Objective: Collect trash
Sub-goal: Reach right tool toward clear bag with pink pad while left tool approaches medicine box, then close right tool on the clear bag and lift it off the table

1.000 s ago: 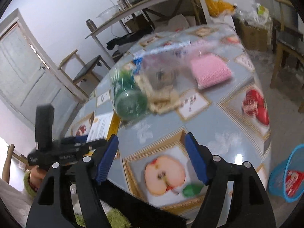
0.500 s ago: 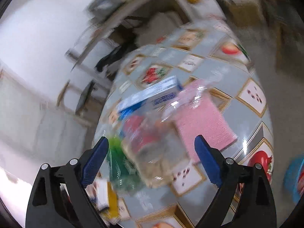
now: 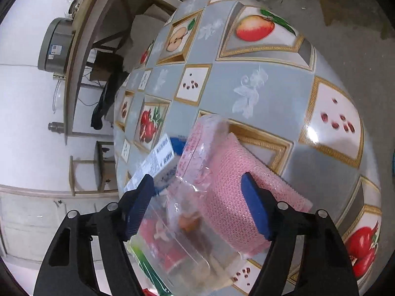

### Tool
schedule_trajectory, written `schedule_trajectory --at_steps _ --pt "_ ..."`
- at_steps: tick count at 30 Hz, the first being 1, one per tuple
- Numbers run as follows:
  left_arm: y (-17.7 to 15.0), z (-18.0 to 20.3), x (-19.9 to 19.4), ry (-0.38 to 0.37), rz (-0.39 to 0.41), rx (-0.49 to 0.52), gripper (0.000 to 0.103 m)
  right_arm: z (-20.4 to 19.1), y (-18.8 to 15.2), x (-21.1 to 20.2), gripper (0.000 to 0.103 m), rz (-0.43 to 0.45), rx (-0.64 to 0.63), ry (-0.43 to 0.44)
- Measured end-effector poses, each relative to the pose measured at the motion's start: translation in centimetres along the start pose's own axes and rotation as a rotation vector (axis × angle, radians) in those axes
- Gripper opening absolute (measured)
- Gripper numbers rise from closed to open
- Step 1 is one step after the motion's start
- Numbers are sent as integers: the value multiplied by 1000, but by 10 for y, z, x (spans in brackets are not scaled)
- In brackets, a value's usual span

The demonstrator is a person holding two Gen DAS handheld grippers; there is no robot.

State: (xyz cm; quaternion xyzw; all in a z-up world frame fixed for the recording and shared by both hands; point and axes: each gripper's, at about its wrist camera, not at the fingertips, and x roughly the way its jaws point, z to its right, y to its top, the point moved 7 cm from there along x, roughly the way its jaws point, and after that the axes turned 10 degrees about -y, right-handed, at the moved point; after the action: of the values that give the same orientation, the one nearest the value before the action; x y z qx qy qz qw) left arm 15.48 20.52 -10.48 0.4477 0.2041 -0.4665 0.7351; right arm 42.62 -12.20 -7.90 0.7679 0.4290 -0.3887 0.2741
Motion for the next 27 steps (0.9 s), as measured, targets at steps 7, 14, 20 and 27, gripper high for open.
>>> schedule_trajectory --at_steps 7,14,20,27 --pt "0 -3 -2 -40 5 -37 62 -4 10 7 56 -8 19 -48" --pt "-1 -3 -3 -39 4 -38 62 -3 22 2 56 21 57 -63" --pt "-1 -4 -3 -37 4 -35 62 -1 39 14 56 31 41 -112" --pt "-1 -2 -4 -22 10 -22 62 5 41 26 29 23 37 -102"
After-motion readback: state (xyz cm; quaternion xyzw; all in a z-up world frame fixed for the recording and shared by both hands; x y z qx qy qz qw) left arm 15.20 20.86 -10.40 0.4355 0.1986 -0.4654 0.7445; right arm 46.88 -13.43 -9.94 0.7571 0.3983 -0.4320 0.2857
